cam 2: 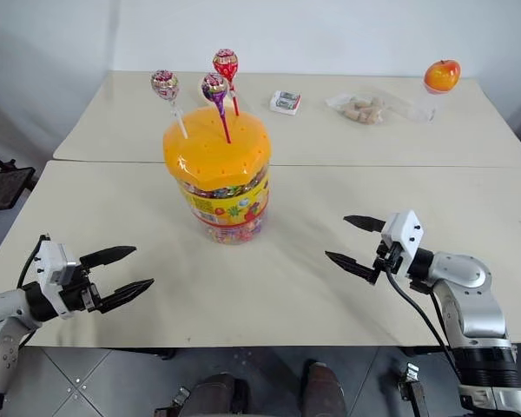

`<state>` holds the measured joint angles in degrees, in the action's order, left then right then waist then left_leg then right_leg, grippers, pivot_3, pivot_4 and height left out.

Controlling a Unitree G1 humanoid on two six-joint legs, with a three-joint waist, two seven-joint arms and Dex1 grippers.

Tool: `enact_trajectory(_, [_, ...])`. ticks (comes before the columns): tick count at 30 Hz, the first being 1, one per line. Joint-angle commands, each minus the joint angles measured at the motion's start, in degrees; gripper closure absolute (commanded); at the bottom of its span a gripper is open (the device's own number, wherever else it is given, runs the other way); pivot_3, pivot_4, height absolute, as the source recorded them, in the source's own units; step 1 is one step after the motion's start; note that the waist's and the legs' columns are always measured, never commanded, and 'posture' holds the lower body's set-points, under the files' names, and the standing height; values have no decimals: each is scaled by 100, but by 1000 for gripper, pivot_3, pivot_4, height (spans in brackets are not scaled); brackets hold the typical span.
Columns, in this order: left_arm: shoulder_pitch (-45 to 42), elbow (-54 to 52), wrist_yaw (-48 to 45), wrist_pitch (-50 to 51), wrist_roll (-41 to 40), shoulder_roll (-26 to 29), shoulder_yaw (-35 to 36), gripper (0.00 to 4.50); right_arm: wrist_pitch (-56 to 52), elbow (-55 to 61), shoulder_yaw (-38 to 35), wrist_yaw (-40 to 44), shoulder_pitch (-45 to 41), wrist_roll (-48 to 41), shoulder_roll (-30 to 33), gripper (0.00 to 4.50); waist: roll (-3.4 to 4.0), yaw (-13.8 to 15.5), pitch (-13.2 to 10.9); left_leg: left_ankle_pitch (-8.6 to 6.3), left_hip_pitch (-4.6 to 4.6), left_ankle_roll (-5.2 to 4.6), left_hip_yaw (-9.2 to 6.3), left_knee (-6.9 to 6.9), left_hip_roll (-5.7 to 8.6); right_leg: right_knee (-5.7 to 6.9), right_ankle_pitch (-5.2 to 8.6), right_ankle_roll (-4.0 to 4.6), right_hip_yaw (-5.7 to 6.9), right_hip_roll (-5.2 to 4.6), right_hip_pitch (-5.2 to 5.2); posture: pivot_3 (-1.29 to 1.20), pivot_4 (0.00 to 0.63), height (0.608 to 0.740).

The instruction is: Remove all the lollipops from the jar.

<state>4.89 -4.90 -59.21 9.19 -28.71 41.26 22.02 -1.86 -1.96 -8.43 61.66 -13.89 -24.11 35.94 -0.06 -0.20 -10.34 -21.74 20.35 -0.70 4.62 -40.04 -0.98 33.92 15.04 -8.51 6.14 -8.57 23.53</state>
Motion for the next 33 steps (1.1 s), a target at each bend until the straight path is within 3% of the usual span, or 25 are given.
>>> enact_trajectory(1, [115,86,-124,-355,213,148,61,0,238,-22,-173,0,-118,-55,34,15,0,-2,0,0,0,0,1,0,0,-1,0,0,0,0,0,0,150,740])
enact_trajectory(4, [70,5,-109,72,-208,131,227,0,167,1,-264,15,-115,-216,42,15,0,-3,0,0,0,0,2,3,0,-1,0,0,0,0,2,0,150,740])
enact_trajectory(8, [-991,19,349,1785,-2399,181,1048,0,-568,928,-1104,-103,109,-1624,62,15,1,116,-6,0,15,0,-22,-14,-6,5,0,0,9,-2,2,0,150,740])
enact_trajectory(13, [-2241,212,453,2459,-3109,415,1165,0,-1424,2338,-1984,-1256,255,-3528,-105,15,6,137,-3,-1,3,0,-65,-15,-1,11,-3,4,10,-1,-6,0,150,740])
enact_trajectory(16, [-3058,341,245,2618,-3018,491,679,0,-1800,3306,-2169,-1635,535,-4322,19,15,10,138,-6,0,3,0,-63,-10,1,13,-3,4,11,1,-4,0,150,740])
enact_trajectory(21, [-4630,1084,-227,2520,-2413,119,-482,0,-1379,3670,-1833,-753,1184,-3596,-24,15,-20,192,10,1,7,2,-36,-13,9,-1,-3,4,30,4,-23,0,150,740])
enact_trajectory(26, [-5338,1604,-932,2120,-1703,-57,-1203,0,-1194,3483,-1663,-627,1090,-3390,-129,15,-21,87,10,-1,-3,-7,15,-4,6,-10,-4,2,16,2,-8,0,150,740])
enact_trajectory(29, [-5537,1881,-1040,1943,-1478,-177,-1281,595,-1144,3452,-1636,-623,1038,-3357,-173,0,-21,40,10,0,-3,-5,15,1,2,-3,-4,2,19,6,-1,0,150,740])
enact_trajectory(33, [-5697,2043,-1041,1860,-1373,-362,-1260,1746,-1104,3459,-1634,-613,1049,-3358,-233,0,-22,35,9,0,-1,-5,13,-2,3,-5,-4,2,19,4,-2,0,150,740])
